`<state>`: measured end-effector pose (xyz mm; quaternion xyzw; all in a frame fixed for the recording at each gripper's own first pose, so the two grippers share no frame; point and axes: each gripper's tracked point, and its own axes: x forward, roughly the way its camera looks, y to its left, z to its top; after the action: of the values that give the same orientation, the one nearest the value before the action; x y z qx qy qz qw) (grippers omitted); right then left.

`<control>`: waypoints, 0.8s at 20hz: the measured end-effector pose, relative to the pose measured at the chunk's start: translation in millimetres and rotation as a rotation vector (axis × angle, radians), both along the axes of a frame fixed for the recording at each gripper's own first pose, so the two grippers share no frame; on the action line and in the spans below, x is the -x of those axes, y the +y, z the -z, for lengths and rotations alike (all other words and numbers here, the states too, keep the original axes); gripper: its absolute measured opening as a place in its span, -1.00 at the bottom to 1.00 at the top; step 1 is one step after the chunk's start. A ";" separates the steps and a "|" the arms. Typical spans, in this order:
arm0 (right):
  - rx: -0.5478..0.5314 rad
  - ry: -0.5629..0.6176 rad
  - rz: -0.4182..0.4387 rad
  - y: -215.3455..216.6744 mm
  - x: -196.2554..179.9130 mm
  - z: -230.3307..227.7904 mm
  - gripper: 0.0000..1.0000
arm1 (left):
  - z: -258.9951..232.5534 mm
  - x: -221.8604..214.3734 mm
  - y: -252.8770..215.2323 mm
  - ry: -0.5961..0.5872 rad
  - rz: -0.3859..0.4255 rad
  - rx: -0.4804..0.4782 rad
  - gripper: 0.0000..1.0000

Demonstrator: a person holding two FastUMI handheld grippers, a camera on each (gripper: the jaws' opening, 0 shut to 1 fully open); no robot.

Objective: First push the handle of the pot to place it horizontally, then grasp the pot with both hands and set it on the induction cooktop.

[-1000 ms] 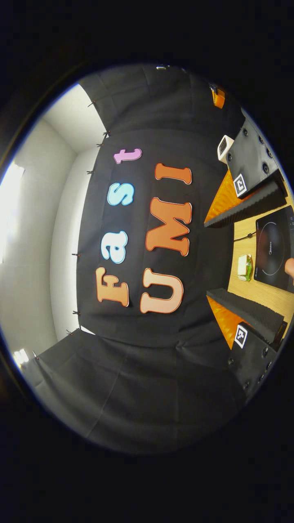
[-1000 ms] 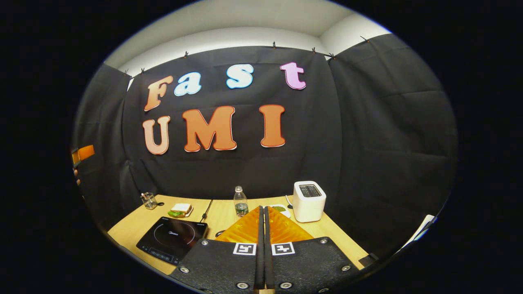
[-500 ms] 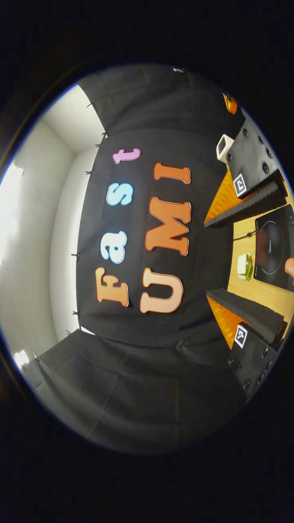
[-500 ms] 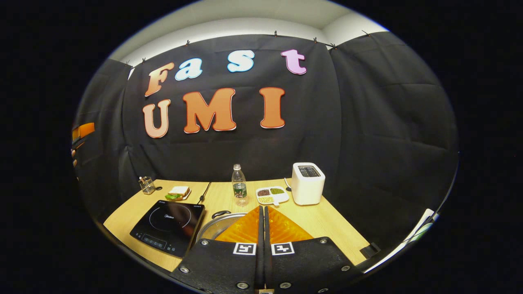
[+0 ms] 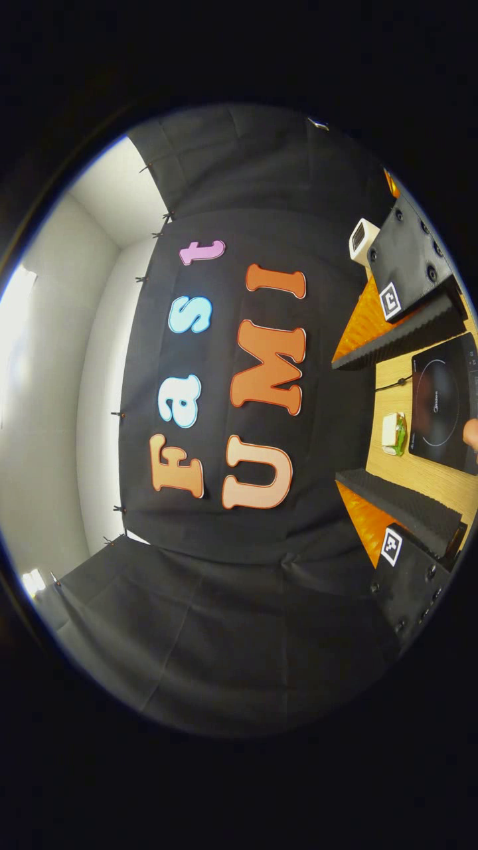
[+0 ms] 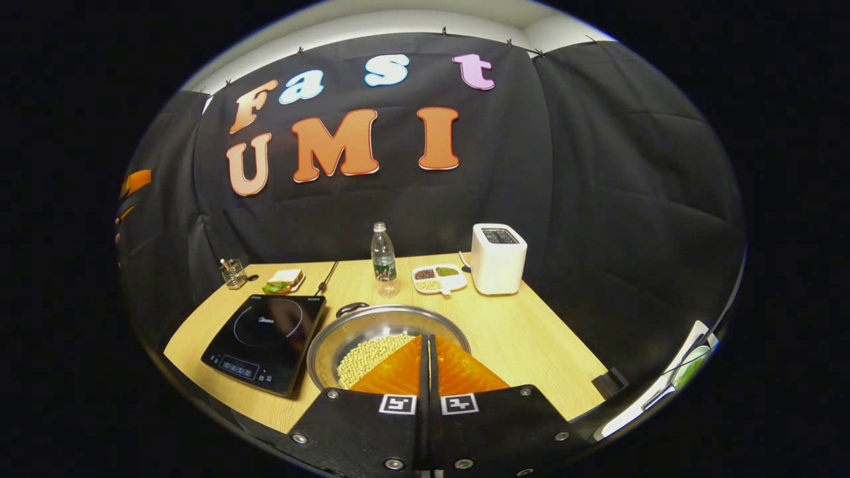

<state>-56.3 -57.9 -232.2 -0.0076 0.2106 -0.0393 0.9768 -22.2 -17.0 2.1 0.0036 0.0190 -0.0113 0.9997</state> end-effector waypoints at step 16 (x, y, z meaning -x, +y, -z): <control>-0.020 0.250 -0.015 8.1 43.7 100.7 -1.00 | 8.8 6.3 9.6 0.015 -0.008 0.022 0.96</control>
<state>-100.1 -49.8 -332.9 -0.0043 0.3310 -0.0284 0.9432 -28.4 -7.4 -6.7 -0.0077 0.0264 -0.0075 0.9996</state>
